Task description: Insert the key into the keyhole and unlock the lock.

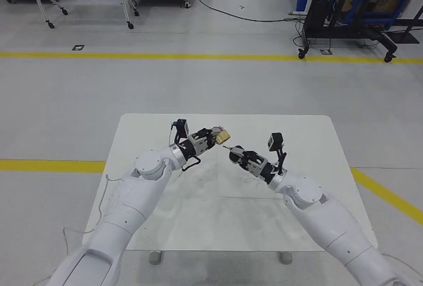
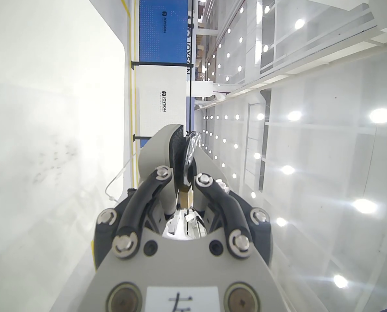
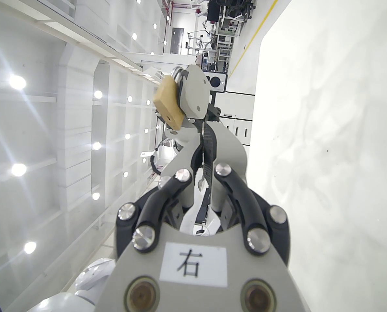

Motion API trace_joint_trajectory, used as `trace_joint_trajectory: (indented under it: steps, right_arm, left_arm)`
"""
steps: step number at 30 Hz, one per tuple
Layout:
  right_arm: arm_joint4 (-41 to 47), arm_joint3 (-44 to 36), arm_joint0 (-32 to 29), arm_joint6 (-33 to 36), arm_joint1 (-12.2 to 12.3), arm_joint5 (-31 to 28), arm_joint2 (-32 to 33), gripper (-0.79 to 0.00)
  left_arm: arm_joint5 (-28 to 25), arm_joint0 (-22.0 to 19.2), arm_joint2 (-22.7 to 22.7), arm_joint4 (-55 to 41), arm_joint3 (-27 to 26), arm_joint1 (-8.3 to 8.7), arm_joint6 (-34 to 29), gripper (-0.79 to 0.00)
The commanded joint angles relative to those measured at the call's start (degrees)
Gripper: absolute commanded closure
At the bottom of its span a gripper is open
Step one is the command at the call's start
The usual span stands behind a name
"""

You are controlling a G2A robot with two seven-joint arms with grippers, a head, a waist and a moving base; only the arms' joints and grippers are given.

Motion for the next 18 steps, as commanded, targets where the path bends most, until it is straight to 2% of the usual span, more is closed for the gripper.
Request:
trace_joint_trajectory:
  steps: [1,8,12,18]
  right_arm:
    - [-0.12,-0.1,-0.05,-0.21,-0.01,-0.02,0.04,0.0]
    - [-2.57,-2.85,-2.46,-4.92,-0.6,-3.98,0.6,0.0]
    - [-6.39,-3.84,-4.06,-10.29,-1.48,-8.13,-0.86,0.0]
    - [-12.34,-3.96,-4.68,-18.42,-2.85,-11.34,-2.39,0.0]
  left_arm:
    - [-0.09,-0.01,-0.12,0.17,-0.09,0.0,0.03,0.0]
    - [-2.7,0.89,-1.51,0.82,-1.07,0.23,1.13,0.0]
    - [-2.79,1.28,-1.71,1.69,-1.7,0.25,2.16,0.0]
    - [-2.49,1.6,-1.7,2.75,-2.32,0.19,3.1,0.0]
